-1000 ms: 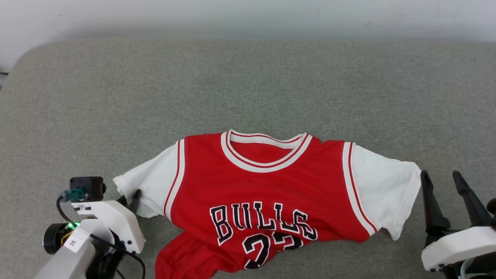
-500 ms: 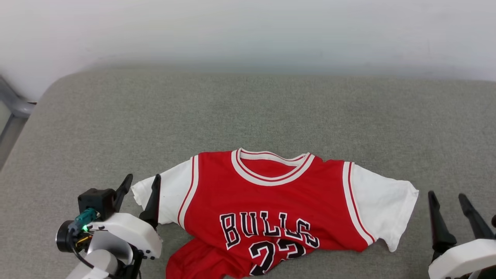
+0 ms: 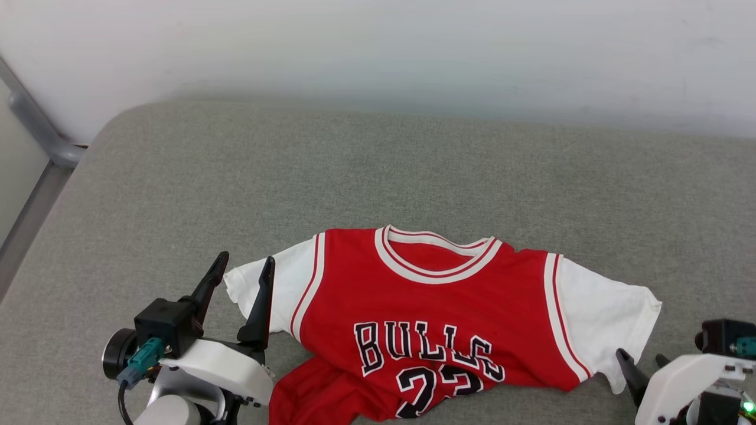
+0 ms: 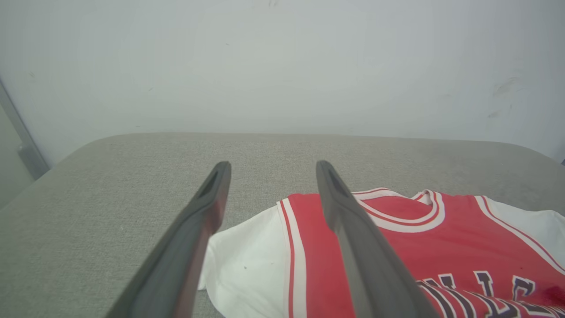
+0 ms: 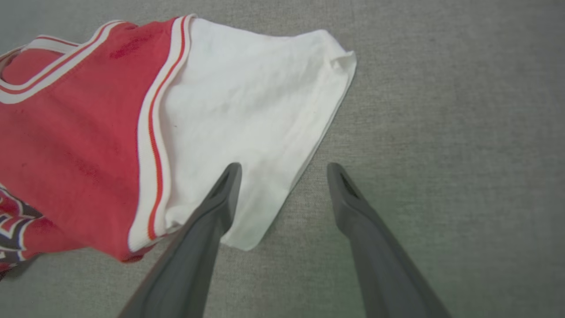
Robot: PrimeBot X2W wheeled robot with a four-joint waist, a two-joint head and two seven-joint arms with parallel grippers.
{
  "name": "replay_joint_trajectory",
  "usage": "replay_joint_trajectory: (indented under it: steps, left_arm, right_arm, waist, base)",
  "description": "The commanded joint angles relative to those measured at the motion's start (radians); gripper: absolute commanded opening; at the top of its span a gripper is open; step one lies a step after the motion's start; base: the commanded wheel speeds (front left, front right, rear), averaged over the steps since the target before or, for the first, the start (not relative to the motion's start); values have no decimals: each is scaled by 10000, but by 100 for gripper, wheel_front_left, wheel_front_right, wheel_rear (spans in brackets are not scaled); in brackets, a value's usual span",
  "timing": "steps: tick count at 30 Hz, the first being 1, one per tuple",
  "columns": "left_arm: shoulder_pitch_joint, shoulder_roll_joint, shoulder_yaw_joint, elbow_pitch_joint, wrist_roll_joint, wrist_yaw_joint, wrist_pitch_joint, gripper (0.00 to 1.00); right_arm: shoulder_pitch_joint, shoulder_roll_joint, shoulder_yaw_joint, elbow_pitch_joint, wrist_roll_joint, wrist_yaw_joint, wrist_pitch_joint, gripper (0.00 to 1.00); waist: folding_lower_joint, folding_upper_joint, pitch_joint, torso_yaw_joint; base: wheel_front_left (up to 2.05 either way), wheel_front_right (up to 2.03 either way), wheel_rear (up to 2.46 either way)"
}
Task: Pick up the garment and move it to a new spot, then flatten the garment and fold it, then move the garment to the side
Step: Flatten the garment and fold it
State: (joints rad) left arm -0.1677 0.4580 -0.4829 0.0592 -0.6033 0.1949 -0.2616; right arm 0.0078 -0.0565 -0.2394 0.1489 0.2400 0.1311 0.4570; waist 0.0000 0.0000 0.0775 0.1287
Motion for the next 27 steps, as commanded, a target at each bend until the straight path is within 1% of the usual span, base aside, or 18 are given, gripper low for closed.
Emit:
replay_joint_trajectory:
  steps: [1, 7, 10, 14, 17, 18, 19, 20, 23, 27]
  left_arm:
    - [-26, -34, -19, -81, 37, 30, -45, 100]
    - [-390, -145, -73, -341, 116, -120, -37, 100]
    - [-579, -217, -41, -333, 142, -252, -37, 100]
    - [-698, -375, 44, -233, 139, -390, -38, 100]
    - [-734, -423, 112, -38, 33, -547, -38, 100]
    - [-728, -440, 136, 46, -8, -609, -38, 100]
    - [-717, -451, 153, 138, -63, -638, -37, 100]
    - [-720, -458, 160, 207, -99, -689, -38, 100]
    - [-678, -357, 230, 479, -387, -820, 195, 100]
    - [-882, -1, 421, 834, -1119, -1166, 1175, 100]
  right_arm:
    - [-322, -148, -20, 149, -26, -7, 249, 100]
    - [-1944, -782, -133, 1114, -186, -7, 1823, 100]
    - [-2616, -1037, -150, 1518, -225, -7, 2291, 100]
    - [-3095, -1130, -74, 2227, -297, -7, 3066, 100]
    - [-3012, -964, 89, 2716, -230, -4, 3973, 100]
    - [-2951, -878, 119, 2854, -147, -4, 4336, 49]
    - [-2904, -785, 101, 2877, -31, -1, 4517, 16]
    - [-2873, -761, 117, 2817, -54, 8, 4586, 0]
    - [-2831, -825, 63, 2399, -118, 7, 4384, 0]
    - [-2836, -887, 38, 1567, -183, -4, 4008, 0]
  waist:
    - [0, 0, 193, 104]
    - [0, 0, 872, 398]
    - [0, 0, 1218, 545]
    - [0, 0, 1549, 661]
    - [0, 0, 1658, 707]
    - [0, 0, 1675, 705]
    - [0, 0, 1687, 695]
    - [0, 0, 1683, 685]
    - [0, 0, 1541, 589]
    - [0, 0, 1317, 406]
  base:
    - [0, 0, 0]
    - [0, 0, 0]
    - [0, 0, 0]
    - [0, 0, 0]
    - [0, 0, 0]
    - [0, 0, 0]
    - [0, 0, 0]
    - [0, 0, 0]
    - [0, 0, 0]
    - [0, 0, 0]
